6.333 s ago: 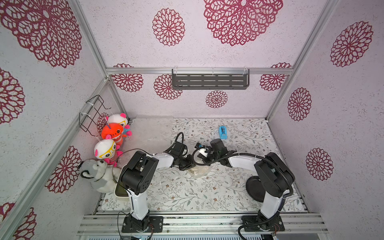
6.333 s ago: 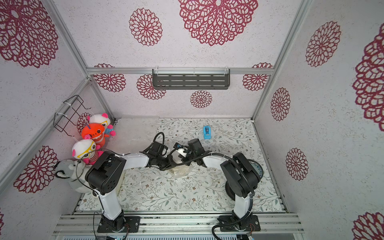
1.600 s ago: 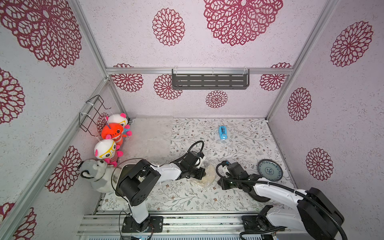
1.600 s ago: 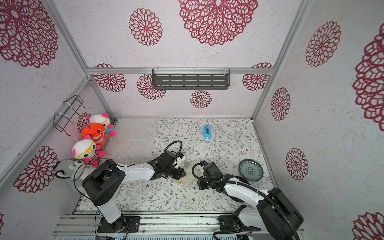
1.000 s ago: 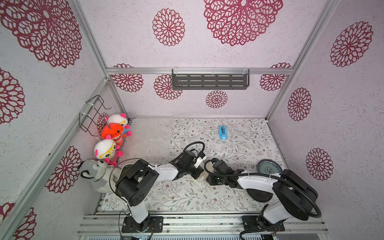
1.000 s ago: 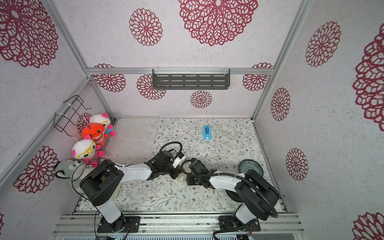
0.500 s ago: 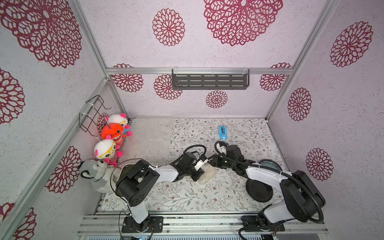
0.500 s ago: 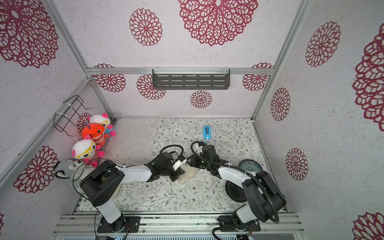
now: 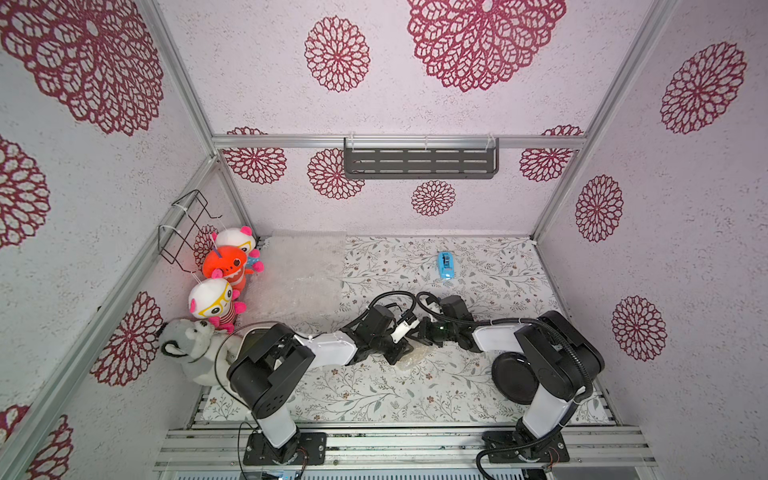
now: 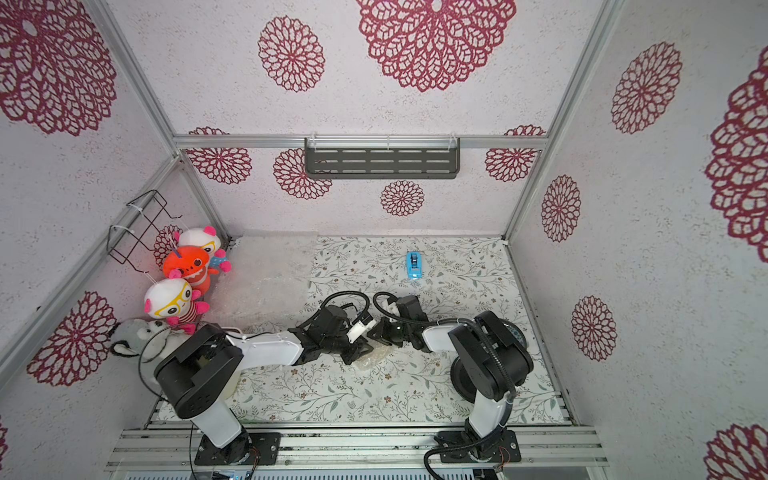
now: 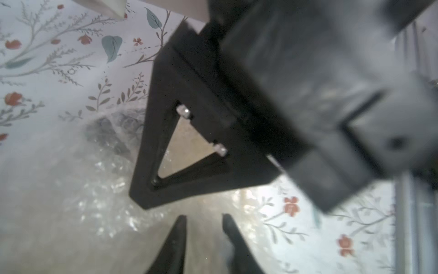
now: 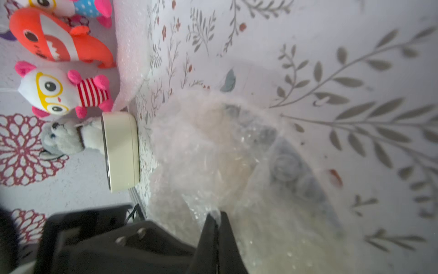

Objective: Wrap dinner plates in bubble wrap
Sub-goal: Wrap the plate in the bubble wrap.

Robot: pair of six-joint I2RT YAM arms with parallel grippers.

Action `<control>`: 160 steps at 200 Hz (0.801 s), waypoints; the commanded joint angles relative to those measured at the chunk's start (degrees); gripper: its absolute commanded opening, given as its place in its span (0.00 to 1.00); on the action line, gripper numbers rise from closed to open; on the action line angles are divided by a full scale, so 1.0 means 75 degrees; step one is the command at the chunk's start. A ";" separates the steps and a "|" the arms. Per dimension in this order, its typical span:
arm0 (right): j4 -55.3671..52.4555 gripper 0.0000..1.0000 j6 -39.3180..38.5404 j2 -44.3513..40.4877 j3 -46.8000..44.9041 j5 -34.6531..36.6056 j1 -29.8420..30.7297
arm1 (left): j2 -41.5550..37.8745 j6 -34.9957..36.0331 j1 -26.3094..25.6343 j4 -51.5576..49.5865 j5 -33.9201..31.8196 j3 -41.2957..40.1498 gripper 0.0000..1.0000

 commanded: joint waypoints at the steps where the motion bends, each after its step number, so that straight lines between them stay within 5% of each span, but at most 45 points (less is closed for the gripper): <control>1: 0.0214 0.00 0.0517 -0.0208 -0.0406 0.0514 0.0030 | -0.1432 -0.1115 -0.0411 -0.0045 -0.0046 -0.0137 0.98; 70: 0.0411 0.00 0.0765 -0.0257 -0.0544 0.1221 0.0025 | -0.0791 -0.2084 -0.2246 -0.0888 -0.1275 0.0272 0.89; 160: -0.0285 0.00 0.0376 -0.0510 -0.0428 0.1531 0.0020 | 0.1344 -0.2376 -0.2141 -0.1464 -0.1846 0.1119 0.17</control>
